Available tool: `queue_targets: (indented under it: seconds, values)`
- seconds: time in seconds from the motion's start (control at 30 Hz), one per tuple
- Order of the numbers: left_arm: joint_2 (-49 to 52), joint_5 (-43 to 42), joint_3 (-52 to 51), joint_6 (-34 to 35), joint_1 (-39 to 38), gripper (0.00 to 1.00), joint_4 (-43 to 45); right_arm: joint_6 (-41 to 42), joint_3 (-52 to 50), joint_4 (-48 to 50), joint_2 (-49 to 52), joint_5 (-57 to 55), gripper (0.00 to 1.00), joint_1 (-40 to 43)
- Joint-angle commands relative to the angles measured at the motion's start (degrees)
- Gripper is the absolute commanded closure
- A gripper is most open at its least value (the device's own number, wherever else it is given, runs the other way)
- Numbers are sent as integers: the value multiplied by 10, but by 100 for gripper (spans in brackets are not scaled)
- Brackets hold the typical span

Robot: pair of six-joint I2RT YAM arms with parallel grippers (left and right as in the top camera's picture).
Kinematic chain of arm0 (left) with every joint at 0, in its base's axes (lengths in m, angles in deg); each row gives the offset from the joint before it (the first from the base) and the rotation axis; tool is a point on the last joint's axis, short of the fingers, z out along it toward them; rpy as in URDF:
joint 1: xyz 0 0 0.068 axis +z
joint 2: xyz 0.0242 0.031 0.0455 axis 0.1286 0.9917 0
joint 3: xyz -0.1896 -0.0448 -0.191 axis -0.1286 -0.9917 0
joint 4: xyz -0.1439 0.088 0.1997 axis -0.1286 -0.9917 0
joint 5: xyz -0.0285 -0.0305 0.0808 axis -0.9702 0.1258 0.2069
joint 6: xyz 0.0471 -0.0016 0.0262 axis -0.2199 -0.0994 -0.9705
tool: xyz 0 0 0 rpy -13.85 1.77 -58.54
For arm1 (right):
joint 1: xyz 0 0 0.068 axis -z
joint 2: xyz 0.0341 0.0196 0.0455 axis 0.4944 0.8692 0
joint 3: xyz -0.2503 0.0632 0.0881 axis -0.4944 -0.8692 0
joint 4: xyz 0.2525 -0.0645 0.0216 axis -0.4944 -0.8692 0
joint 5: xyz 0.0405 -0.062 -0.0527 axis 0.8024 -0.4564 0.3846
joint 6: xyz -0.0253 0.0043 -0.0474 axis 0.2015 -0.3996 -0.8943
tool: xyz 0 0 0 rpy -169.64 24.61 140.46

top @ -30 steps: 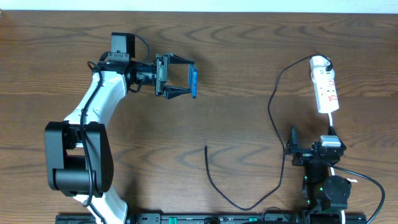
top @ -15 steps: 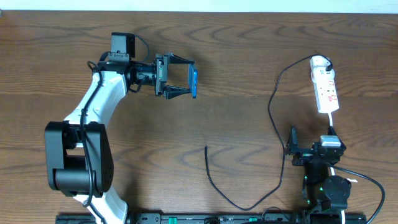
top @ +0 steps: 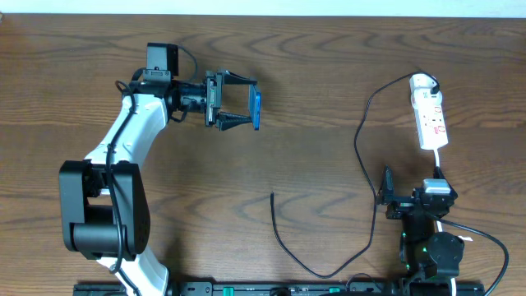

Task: Plug charger to phone and switch on socket
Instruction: 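Rotate the left wrist, tilting the phone and raising it toward table center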

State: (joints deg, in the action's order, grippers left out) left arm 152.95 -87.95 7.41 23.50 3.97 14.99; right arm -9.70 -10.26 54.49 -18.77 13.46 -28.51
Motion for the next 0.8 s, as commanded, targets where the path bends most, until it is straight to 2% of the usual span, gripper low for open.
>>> queue_targets:
  seconds: [0.0,0.27,0.67,0.77]
  values:
    - [-21,-23,4,-39,2,93,29,8,-1,-2,-3,-3,1,-10]
    - [-21,-9,4,-60,2,93,91,8,-1,-2,-3,-3,1,-10]
    - [-20,49,4,-198,2,93,96,8,-1,-2,-3,-3,1,-10]
    - [-20,73,4,-215,2,93,96,8,-1,-2,-3,-3,1,-10]
